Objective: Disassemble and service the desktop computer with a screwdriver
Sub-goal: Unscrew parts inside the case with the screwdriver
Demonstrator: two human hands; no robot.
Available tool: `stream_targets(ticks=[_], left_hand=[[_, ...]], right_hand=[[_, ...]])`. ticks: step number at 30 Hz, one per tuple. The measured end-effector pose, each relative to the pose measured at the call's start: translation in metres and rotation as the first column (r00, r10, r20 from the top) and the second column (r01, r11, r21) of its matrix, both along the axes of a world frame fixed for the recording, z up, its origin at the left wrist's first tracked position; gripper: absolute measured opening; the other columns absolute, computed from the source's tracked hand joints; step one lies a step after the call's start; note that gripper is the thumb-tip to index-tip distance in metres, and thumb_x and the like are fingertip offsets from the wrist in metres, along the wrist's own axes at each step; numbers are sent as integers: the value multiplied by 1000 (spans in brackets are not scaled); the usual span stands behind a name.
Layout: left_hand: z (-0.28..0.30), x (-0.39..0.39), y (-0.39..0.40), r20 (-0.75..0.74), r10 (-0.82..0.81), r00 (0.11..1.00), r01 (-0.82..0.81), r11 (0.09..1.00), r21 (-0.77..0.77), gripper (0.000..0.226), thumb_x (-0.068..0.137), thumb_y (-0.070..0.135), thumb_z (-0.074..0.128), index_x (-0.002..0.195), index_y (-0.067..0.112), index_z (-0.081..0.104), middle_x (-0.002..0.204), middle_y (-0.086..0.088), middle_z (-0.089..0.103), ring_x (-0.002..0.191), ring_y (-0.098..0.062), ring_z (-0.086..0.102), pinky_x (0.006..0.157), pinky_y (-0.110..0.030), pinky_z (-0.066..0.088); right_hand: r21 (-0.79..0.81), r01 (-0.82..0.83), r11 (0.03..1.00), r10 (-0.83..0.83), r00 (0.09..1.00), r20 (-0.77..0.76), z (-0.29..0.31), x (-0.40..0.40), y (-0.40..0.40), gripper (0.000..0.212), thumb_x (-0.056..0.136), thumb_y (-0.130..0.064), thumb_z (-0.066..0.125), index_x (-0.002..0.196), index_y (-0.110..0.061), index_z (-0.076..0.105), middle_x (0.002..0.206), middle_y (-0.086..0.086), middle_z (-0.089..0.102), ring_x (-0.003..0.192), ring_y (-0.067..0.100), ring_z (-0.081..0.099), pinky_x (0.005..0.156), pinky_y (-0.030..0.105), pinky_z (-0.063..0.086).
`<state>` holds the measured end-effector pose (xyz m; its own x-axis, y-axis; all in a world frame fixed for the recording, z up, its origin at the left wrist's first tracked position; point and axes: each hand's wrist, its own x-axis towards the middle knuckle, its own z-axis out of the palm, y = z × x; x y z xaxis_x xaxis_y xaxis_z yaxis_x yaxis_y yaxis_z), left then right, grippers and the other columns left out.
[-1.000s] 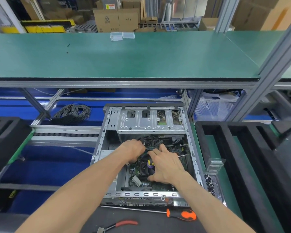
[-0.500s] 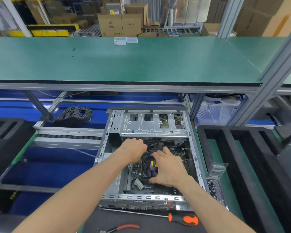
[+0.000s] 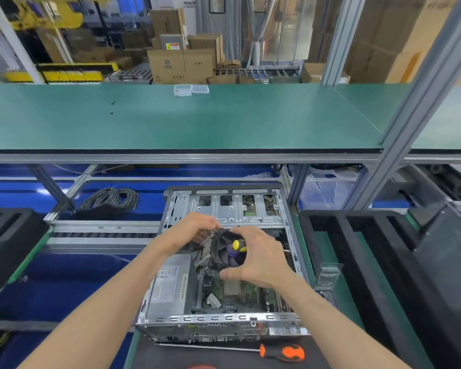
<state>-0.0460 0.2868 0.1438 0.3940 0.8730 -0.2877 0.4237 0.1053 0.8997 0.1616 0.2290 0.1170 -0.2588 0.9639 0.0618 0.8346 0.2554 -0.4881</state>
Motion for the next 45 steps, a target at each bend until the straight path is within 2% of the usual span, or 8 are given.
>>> stream_targets(ticks=[4,9,14,23,31,36,41,45], left_hand=[[17,5,-3,206,-108,973,120,992,-49,57,78,49,74,123,16,62,123,-20,63,113,-39,61,97,-49,45],[39,22,2,326,-232,917,251,968,-17,90,66,13,89,140,35,43,125,-10,66,114,-26,66,94,-38,53],[58,67,8,-45,-247,968,250,931,264,110,49,38,99,139,52,37,137,13,53,122,-2,54,102,-32,42],[68,179,34,-223,-266,938,337,852,400,90,42,48,95,120,48,51,115,21,63,103,-2,61,89,-35,54],[37,273,53,-278,-307,910,396,839,373,86,39,51,92,116,41,54,106,16,66,94,-7,64,77,-29,55],[1,314,64,-333,-281,900,394,851,347,87,42,49,90,118,38,51,99,19,60,85,3,57,61,-16,42],[-44,348,79,-447,-247,860,407,860,309,101,45,46,91,133,27,45,115,6,57,98,-15,56,75,-29,49],[-77,367,92,-641,-234,731,487,837,250,107,46,43,93,136,17,41,113,-1,43,101,-25,49,83,-42,50]], right_hand=[[31,56,998,-52,992,-115,26,7,4,90,47,-80,71,126,-41,53,104,-23,55,92,7,54,72,28,40],[25,156,987,-149,972,-180,55,32,10,101,43,-84,66,133,-40,50,123,-16,61,110,11,59,83,31,44],[-7,216,976,-211,946,-247,75,73,11,87,54,-68,82,131,-39,51,120,-15,64,107,11,61,94,38,51],[-100,314,944,-329,885,-329,82,168,9,79,62,-44,92,131,-36,54,118,-13,65,107,14,63,99,45,50],[-165,402,901,-434,823,-365,56,246,6,96,51,-58,85,139,-34,55,128,-13,65,118,13,60,104,46,48],[-230,468,853,-521,795,-311,21,281,16,88,60,-44,91,139,-40,54,134,-13,59,117,12,58,102,48,49],[-340,522,782,-611,747,-260,-15,305,31,75,69,-24,83,136,-41,53,123,-13,59,110,10,58,97,44,51],[-420,540,729,-668,694,-269,-41,318,39,62,79,-15,71,134,-39,55,122,-11,60,106,16,58,95,43,51]])
